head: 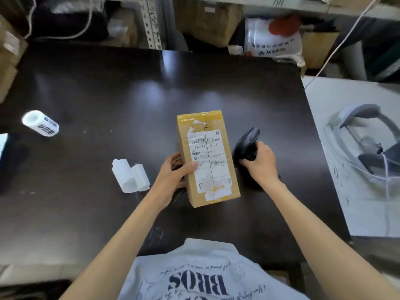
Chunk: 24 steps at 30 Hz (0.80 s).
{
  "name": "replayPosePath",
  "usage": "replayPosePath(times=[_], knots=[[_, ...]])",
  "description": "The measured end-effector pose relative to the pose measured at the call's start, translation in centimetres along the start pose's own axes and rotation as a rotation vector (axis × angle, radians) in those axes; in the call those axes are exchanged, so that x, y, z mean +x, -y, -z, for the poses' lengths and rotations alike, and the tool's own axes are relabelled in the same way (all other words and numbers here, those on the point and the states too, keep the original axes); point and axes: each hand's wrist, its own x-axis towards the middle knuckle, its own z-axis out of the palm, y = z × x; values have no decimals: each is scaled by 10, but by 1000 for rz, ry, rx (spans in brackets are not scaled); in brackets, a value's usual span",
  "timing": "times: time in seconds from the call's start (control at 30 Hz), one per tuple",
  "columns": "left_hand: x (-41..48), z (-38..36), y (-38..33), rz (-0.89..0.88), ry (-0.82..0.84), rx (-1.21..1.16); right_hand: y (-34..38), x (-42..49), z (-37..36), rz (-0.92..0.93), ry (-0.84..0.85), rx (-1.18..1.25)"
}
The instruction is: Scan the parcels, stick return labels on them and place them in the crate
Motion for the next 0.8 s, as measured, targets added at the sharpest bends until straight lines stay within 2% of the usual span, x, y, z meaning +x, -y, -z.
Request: replayPosePath(times=[0.13,0.27,0.4,0.8], knots=[[-2,0,-4,-10,-31,22,40,-21,25,-169,58,555],[-2,-1,-7,-25,-68,49,85,-51,51,-227,298,821],[0,0,-10,-54,-101,124,111,-72,67,-238,454,800],[5,2,-13,-68,-108,157,128,-85,94,-180,557,755]])
